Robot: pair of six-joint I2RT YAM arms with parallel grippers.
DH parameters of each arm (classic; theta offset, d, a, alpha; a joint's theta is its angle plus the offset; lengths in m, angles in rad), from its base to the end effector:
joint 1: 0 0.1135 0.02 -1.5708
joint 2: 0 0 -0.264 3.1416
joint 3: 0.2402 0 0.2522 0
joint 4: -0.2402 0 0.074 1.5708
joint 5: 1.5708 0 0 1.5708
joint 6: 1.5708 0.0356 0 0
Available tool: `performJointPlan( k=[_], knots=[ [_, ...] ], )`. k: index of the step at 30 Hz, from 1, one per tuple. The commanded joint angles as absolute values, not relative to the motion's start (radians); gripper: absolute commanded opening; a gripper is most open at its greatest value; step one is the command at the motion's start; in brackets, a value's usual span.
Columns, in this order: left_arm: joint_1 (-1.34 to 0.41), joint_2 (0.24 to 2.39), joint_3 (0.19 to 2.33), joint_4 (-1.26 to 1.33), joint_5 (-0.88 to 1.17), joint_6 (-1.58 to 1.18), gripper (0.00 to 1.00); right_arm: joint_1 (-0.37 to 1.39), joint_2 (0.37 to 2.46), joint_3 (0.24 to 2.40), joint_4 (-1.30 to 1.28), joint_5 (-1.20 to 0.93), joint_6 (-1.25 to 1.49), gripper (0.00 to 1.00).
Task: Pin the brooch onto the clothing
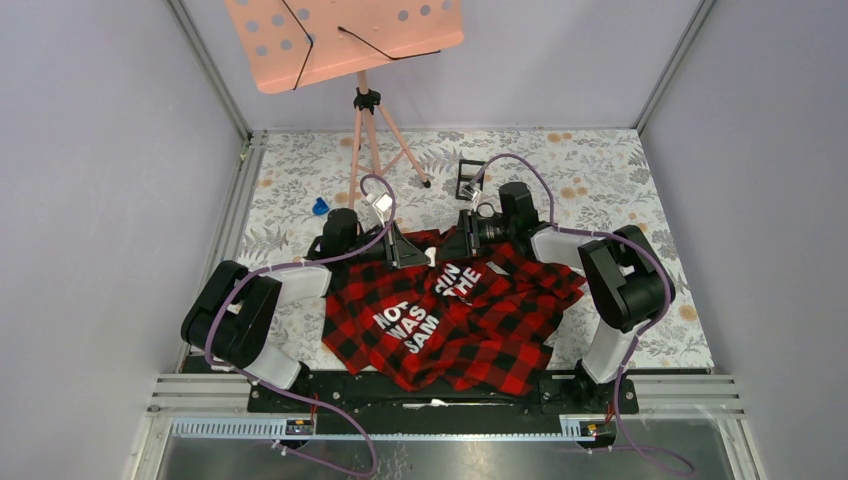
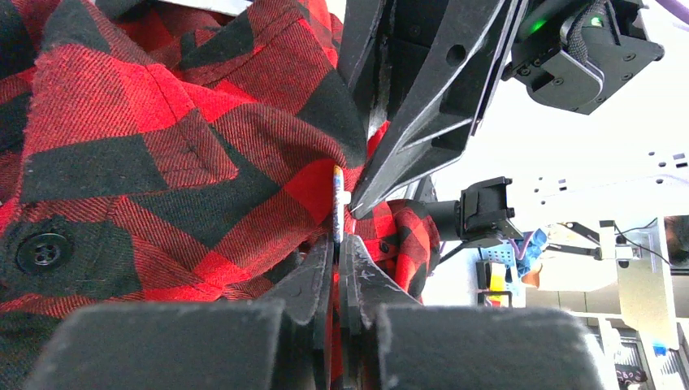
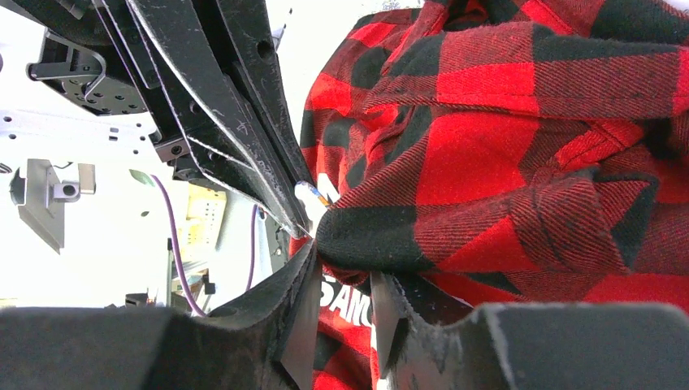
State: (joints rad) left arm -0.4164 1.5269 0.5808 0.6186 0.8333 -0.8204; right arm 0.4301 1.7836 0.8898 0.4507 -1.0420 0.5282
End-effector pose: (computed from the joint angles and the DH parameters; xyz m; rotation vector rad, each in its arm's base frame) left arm 0.2574 -0.1426 0.1821 0.2234 2.1190 -1.5760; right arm 0.3135 0.1776 0.1788 -0.6363 2.0639 1.6258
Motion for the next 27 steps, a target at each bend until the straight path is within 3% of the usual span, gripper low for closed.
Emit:
performJointPlan(
  k=[1,27],
  knots=[
    [-0.417,1.511,0.591,0.683,0.877,-0.808,0.0,0.448,1.798,0.932,0.426,-1.025,0.485,0.34],
    [-0.416,1.543,0.594,0.78,0.906,-0.928,0.0,0.46,1.789,0.875,0.562,-1.078,0.558,0.37]
  ],
)
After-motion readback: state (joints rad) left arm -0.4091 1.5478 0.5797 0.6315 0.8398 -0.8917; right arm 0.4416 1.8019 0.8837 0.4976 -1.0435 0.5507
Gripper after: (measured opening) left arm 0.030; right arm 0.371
